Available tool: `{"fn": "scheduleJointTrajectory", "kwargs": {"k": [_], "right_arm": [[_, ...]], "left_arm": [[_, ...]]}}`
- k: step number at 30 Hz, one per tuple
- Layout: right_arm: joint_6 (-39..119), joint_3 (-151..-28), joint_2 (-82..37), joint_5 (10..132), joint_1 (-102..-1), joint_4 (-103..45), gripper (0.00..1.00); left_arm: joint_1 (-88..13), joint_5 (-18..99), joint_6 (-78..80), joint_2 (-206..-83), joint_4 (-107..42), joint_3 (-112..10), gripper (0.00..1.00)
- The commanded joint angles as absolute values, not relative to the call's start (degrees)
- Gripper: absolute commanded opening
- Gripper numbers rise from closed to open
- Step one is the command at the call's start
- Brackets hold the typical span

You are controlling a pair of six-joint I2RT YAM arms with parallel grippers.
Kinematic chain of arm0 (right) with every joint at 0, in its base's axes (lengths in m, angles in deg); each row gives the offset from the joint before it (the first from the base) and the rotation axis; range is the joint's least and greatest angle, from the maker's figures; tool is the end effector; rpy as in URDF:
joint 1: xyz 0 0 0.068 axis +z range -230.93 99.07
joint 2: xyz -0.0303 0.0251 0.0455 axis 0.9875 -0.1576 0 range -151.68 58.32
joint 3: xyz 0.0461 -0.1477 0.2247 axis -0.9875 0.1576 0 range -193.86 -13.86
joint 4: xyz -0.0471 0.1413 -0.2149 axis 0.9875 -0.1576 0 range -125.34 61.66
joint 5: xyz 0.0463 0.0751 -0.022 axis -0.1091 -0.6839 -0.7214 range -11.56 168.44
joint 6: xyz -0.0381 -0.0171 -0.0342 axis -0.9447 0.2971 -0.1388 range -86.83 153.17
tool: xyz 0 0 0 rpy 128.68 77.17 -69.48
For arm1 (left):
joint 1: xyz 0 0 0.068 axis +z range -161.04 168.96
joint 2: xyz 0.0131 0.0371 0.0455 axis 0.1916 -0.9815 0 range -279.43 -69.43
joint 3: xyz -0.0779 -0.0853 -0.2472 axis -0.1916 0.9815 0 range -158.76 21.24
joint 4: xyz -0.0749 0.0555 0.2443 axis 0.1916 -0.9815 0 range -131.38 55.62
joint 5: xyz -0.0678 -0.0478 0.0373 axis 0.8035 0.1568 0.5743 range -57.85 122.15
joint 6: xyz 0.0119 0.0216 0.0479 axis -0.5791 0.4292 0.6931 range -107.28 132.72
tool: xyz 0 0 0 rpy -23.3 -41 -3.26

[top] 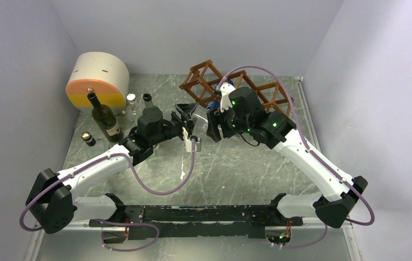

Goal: Put the wine bottle on the wine rack

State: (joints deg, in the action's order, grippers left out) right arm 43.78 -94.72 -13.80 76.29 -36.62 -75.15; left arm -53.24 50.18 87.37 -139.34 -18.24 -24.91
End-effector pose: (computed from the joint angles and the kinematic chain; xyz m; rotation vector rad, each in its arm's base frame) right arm 0.1840 0.1814 0.3937 -0.6852 2.1900 0.5537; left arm 0.2035 -0.1993 0.3035 1.5566 0.6826 0.1554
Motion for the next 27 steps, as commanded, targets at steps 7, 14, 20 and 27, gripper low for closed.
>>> {"fn": "scheduleJointTrajectory", "kwargs": {"k": [7,14,20,27], "right_arm": [[42.91,-94.36,-14.4,76.03,-36.57,-72.66,0.32],[45.9,-92.86,-10.63,79.57,-36.56,-68.92,0.0],[48.94,-90.94,-7.51,86.3,-36.64,-67.01,0.0],[51.88,-88.38,-4.92,91.64,-36.63,-68.82,0.0]], "left_arm": [[-53.16,50.94,87.44,-137.08,-15.93,-28.9,0.07],[-53.19,49.54,83.19,-137.04,-13.28,-27.57,0.76],[-53.28,45.17,78.98,-135.65,-18.29,-26.58,0.96],[-53.25,41.44,65.65,-133.68,-24.78,-27.98,0.96]]}}
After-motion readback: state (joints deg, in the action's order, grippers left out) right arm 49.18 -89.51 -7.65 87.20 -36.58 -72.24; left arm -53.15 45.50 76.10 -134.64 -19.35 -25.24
